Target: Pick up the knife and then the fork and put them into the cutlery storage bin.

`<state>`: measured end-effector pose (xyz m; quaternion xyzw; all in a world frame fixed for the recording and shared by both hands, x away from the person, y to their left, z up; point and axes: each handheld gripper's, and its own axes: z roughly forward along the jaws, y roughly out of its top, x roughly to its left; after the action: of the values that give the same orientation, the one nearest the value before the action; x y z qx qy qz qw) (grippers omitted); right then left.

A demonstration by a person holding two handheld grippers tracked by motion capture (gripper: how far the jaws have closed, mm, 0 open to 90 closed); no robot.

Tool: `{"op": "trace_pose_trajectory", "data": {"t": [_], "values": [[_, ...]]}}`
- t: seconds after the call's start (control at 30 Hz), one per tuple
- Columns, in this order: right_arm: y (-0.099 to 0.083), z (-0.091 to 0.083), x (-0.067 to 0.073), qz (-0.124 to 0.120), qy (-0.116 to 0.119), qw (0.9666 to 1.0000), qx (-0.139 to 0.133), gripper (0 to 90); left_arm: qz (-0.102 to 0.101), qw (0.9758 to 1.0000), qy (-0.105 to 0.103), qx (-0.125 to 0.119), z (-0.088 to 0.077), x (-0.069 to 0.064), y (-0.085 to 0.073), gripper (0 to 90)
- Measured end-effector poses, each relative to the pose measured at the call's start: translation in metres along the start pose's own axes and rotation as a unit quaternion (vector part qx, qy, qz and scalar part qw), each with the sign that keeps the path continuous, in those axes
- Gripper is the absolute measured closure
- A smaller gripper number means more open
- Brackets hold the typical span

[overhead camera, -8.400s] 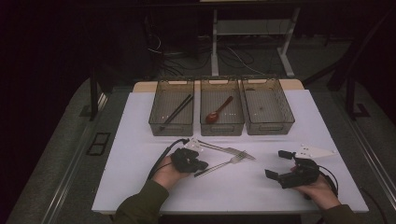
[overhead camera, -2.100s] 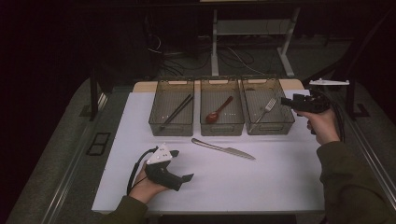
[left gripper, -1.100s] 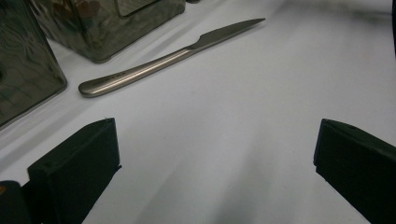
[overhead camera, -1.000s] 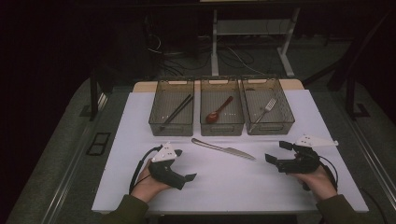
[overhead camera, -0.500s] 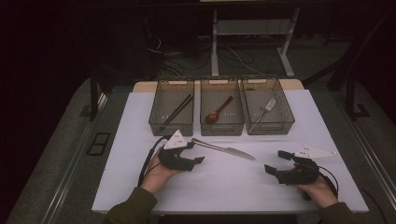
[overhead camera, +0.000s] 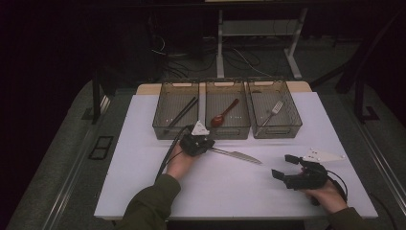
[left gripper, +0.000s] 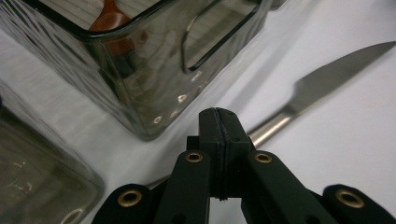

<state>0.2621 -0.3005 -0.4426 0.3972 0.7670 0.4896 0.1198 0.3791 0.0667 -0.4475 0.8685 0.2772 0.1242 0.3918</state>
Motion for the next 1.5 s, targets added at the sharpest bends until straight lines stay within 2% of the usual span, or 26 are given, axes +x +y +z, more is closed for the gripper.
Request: {"op": "trace_pose_trajectory", "data": {"t": [0.1,0.23,0.37,0.47,0.93,1.5], "values": [[0.000,0.000,0.000,0.003,0.001,1.0000,0.000,14.1,0.007,0.9999,0.002,0.012,0.003,0.000,0.001,88.6],[0.000,0.000,0.000,0.000,0.003,1.0000,-0.001,14.1,-0.001,0.9999,-0.004,0.015,0.004,0.001,0.001,88.8],[0.000,0.000,-0.001,-0.001,0.003,1.0000,0.001,14.1,0.003,0.9998,-0.008,0.019,0.003,0.001,0.001,88.9],[0.000,0.000,-0.001,0.003,0.003,1.0000,0.000,14.1,0.009,0.9997,-0.003,0.023,0.006,0.001,0.002,88.9],[0.000,-0.001,-0.002,0.001,0.002,1.0000,0.000,14.1,0.015,0.9975,-0.044,0.054,-0.001,-0.005,0.000,88.9],[0.000,-0.002,-0.003,0.004,0.001,1.0000,-0.002,14.1,0.032,0.9937,-0.073,0.078,-0.009,-0.016,0.000,88.9]]}}
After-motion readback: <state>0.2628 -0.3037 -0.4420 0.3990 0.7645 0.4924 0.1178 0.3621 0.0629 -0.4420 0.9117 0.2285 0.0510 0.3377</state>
